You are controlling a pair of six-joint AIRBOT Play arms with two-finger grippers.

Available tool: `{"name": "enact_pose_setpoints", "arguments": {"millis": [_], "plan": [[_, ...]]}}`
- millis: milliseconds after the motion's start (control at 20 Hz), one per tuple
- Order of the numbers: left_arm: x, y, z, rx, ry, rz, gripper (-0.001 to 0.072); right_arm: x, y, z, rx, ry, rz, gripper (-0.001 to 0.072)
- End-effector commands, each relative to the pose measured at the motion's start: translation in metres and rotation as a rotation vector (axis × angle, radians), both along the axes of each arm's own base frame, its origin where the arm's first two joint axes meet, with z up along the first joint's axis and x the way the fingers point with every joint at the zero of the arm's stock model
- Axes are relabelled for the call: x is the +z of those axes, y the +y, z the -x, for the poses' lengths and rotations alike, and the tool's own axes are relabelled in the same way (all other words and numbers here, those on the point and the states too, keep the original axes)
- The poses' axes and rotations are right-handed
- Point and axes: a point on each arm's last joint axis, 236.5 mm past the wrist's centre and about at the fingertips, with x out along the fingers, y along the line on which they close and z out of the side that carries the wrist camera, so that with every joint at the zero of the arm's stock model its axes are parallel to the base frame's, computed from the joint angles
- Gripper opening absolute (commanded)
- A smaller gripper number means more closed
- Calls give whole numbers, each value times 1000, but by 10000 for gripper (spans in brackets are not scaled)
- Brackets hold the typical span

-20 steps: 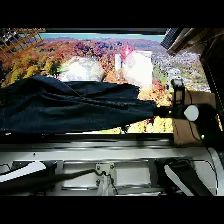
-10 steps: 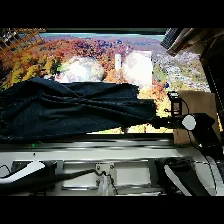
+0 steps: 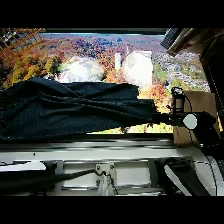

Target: Fold the clothes and pants, and hang the long-sleeved shirts on hangers.

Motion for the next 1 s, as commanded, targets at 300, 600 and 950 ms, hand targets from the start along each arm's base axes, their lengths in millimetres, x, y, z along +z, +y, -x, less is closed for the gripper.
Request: {"name": "enact_pose_setpoints", "arguments": {"millis": [300,600,950], "plan": [[-87,-17,-70,38,-48,166,494,-7,5,29,-134,152,-56,513],[-76,3,-81,33,-80,113,493,-7,12,39,-135,194,-85,502],[-60,26,-75,18,-11,1,461,-7,11,37,-136,186,-82,502]]}}
